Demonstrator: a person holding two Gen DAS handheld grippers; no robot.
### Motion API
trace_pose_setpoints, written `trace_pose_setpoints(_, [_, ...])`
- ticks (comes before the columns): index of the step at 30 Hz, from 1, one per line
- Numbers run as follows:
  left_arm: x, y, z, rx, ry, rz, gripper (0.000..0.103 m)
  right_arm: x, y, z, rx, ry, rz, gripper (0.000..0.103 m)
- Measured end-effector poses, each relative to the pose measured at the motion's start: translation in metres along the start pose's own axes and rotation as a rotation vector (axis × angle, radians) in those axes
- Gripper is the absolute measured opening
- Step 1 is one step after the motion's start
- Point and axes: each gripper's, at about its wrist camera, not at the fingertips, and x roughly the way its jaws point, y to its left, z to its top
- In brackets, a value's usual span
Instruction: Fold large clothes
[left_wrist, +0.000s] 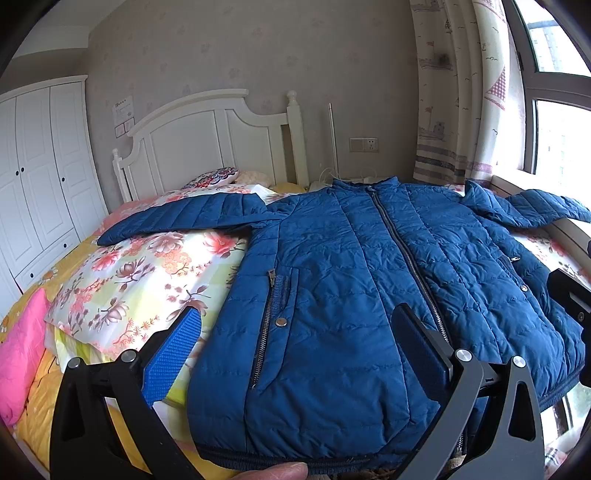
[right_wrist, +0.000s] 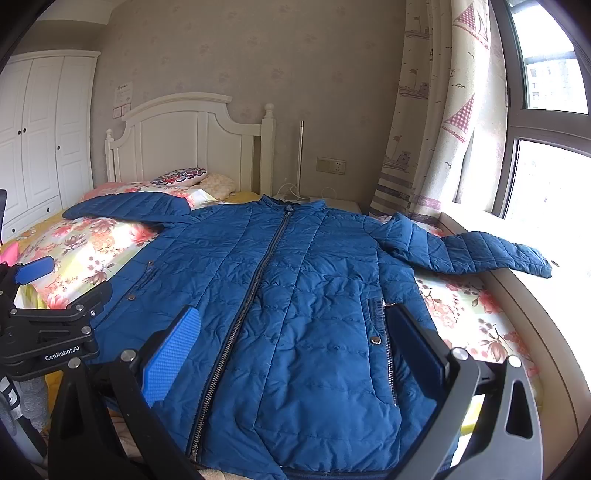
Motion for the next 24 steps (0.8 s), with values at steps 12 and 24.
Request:
trace_pose_setpoints(12, [0.0004,0.0014,-0.0008,-0.002,0.002,0.000,0.099,-0.0004,-0.0006,-0.0005,0.002,0.000,0.002,0.101])
trace_pose_setpoints(24, [0.0005,0.0018,-0.0005,-0.002,0.003,-0.001,0.099,0.0000,-0.0011,-0.0007,-0.001,-0.002,0.004,0.101])
